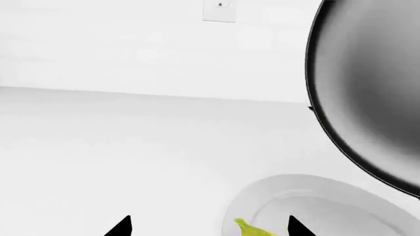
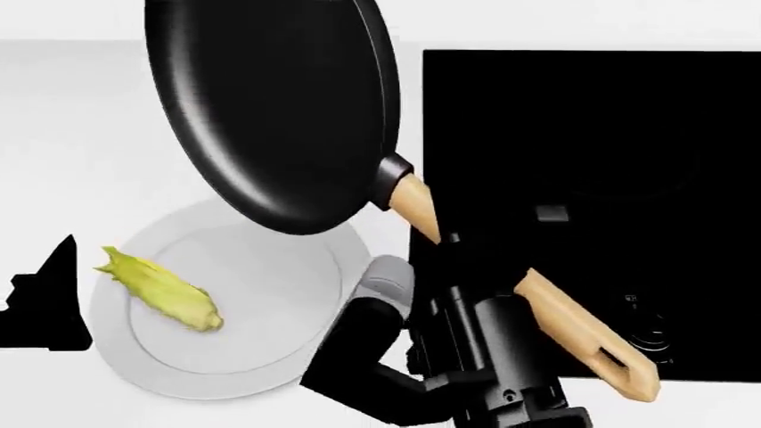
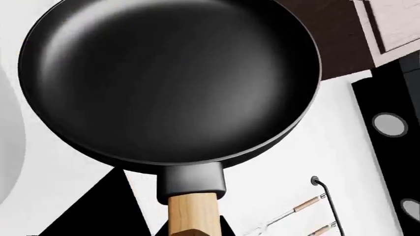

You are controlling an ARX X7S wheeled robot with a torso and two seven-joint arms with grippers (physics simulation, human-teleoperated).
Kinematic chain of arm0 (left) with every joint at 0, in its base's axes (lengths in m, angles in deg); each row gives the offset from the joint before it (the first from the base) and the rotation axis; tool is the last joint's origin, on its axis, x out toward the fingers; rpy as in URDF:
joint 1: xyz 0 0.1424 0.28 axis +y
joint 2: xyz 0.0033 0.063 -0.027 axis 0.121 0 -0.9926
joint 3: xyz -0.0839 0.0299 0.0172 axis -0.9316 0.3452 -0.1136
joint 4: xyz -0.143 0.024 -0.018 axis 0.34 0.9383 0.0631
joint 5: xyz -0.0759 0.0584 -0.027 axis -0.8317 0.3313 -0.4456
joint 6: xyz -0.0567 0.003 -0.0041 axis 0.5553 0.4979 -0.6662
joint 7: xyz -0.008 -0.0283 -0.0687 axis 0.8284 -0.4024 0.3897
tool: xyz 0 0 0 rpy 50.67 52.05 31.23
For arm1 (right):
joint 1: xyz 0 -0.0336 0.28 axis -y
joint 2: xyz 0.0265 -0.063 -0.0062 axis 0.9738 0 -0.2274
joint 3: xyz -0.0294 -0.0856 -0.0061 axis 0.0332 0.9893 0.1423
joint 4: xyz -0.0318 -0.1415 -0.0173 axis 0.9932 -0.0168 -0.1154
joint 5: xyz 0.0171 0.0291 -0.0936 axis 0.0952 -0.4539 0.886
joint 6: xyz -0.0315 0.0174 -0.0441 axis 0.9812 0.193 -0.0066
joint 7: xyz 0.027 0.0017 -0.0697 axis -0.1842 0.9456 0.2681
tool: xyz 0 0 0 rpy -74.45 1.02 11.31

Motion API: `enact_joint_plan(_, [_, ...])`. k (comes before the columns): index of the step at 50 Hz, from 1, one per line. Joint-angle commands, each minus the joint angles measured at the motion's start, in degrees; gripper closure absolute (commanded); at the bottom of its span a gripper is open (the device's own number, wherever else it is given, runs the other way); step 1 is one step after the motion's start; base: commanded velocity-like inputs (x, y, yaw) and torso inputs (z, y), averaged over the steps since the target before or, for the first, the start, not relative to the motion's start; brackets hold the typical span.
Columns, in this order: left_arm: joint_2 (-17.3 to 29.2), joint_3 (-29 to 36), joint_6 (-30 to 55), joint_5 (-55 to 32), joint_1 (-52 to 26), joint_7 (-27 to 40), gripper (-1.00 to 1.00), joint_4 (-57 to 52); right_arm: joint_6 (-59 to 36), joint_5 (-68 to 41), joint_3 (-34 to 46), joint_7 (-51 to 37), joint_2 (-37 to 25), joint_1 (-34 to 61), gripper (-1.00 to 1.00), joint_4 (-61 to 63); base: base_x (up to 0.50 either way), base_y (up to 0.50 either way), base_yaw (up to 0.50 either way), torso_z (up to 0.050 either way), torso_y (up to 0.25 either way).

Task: Pick up the pan and dump the vegetables in it onto the plate. Then return the pan to the stove.

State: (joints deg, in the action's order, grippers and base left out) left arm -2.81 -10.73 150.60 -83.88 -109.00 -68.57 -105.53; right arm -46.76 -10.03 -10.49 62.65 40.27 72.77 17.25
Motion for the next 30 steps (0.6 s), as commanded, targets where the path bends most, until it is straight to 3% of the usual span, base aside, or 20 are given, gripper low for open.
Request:
enact_joint_plan(1, [-1.07,-1.44,0.91,-0.04,-0.9,-0.55,-1.0,-0.22,2.09,-18.16,-40.18,2.44,7.52,-13.46,1.0,1.51,0.0,0.0,0.0,0.0,0.0])
enact_joint_plan(5, [-0.78,-0.81,0.81,-0.01,-0.54,-0.62,-1.0,-0.39,-7.36,-41.15,-73.78,6.27,19.12,-19.16,1.0,-3.7,0.0,0.0,0.0,0.0,0.003])
enact_joint_plan(7, [-0.63,0.13,0.76,0.21,-0.5,-0.55,-1.0,-0.57,-11.93,-44.55,-74.02,8.54,18.54,-18.62,1.0,-6.58,0.0,0.0,0.0,0.0,0.005])
enact_joint_plan(18, [-0.21,0.83,2.09,-0.34,-2.06,0.15,-1.0,-1.18,-15.65,-46.76,-74.12,9.46,16.3,-18.52,1.0,-6.61,0.0,0.0,0.0,0.001,0.002])
enact_joint_plan(30, [-0.22,0.68,1.8,-0.88,-1.38,0.22,-1.0,-1.34,-18.25,-48.2,-74.09,8.89,15.21,-19.79,1.0,-5.54,0.0,-0.47,0.0,0.001,0.003])
